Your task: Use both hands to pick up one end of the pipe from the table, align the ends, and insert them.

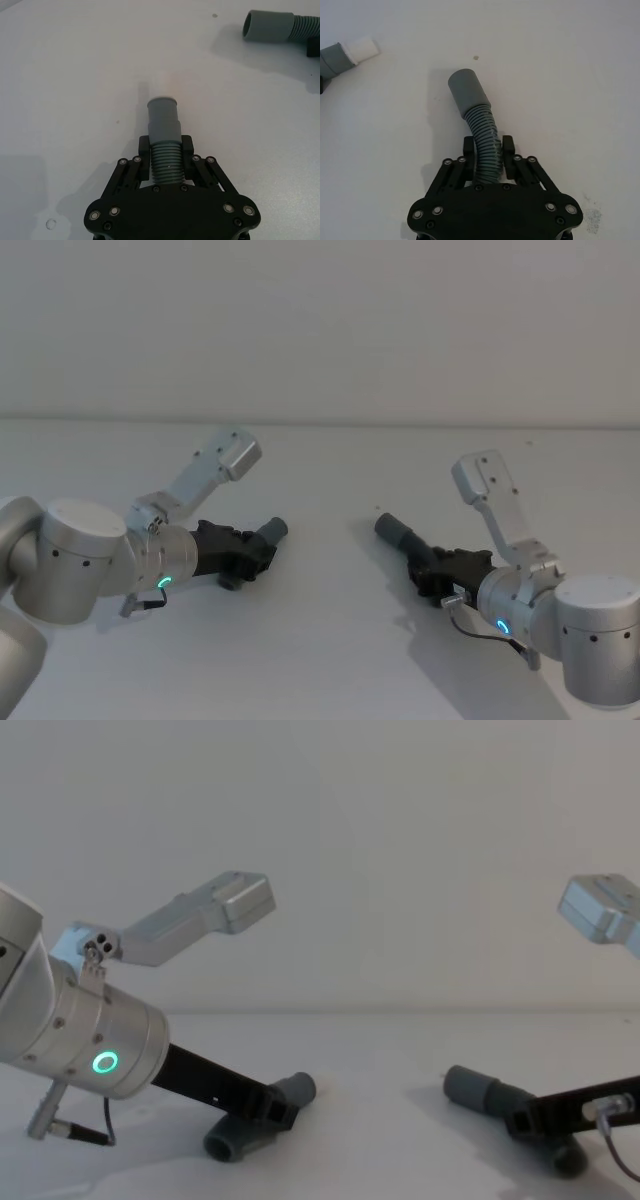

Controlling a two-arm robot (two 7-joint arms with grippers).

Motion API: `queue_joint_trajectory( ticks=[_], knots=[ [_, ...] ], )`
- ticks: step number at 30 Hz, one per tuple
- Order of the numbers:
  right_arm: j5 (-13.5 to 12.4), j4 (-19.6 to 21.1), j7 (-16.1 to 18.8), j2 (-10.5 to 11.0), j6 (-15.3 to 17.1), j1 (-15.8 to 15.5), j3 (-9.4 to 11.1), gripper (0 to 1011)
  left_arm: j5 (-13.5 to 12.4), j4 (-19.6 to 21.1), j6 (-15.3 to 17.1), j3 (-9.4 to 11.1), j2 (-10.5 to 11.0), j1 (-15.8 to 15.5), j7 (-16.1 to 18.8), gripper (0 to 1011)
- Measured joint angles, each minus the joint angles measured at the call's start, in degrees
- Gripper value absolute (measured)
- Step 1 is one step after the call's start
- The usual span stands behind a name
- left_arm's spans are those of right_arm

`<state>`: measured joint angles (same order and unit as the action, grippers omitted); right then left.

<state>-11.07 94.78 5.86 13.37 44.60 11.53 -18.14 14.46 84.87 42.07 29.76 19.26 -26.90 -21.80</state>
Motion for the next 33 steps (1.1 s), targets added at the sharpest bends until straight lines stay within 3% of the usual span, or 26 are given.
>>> queue_joint_trajectory(
  ticks=[8, 23, 33],
  knots=[
    [0.0, 0.0, 0.0, -0.1, 0.0, 0.0, 0.0, 168, 0.0, 0.0, 0.0, 0.0, 0.0, 0.0, 0.0, 343],
    [0.0, 0.0, 0.0, -0.1, 0.1, 0.0, 0.0, 155, -0.1, 0.0, 0.0, 0.0, 0.0, 0.0, 0.0, 345],
    [-0.1, 0.0, 1.7, 0.9, -1.0, -0.1, 0.0, 149, -1.9, 0.9, 0.1, 1.3, 0.9, -0.9, -0.3, 343]
  ],
)
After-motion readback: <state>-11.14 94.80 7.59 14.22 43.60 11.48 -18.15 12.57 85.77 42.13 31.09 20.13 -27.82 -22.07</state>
